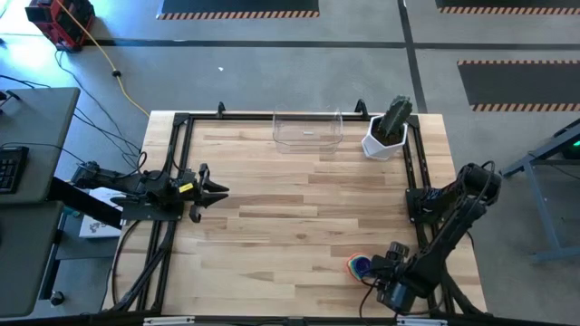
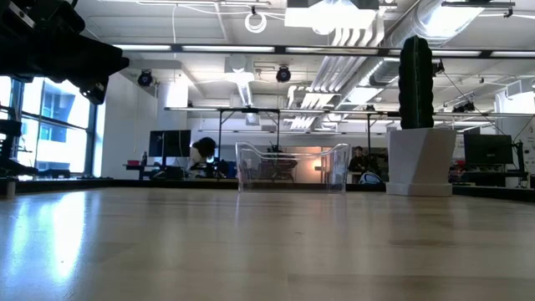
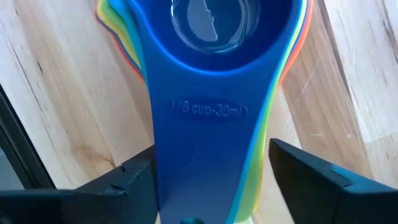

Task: Nest measuring cups in basket
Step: Put the nested measuring cups into the transparent bin

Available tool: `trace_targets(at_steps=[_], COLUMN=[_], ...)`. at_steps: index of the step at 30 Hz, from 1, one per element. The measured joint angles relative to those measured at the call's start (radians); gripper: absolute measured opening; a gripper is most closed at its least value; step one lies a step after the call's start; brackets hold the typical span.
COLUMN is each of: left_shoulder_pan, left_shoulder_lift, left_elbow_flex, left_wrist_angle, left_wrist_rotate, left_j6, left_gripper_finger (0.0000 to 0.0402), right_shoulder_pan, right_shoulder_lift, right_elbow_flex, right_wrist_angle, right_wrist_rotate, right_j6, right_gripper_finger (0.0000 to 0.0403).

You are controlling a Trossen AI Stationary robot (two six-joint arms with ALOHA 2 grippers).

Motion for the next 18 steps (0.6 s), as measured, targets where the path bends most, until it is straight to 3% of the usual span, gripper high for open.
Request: trace_targets(at_steps=[10,18], left_shoulder_pan=[0.000,0.000], left_shoulder_lift=[0.000,0.000], left_elbow_flex=[0.000,0.000], left_wrist_angle=[0.000,0.000], left_wrist_rotate=[0.000,0.000], left_j6=[0.000,0.000], left_gripper_finger=[0.0078,0.0078], right_shoulder_pan=[-0.028,-0.074], right_shoulder_lift=[0.000,0.000], right_elbow_flex=[0.000,0.000], right_wrist_angle=[0.002,0.001], right_wrist_rotate=[-0.005,-0.006], right_j6=[-0.013,-0.010], right_gripper_finger=[0.0146,0.0129])
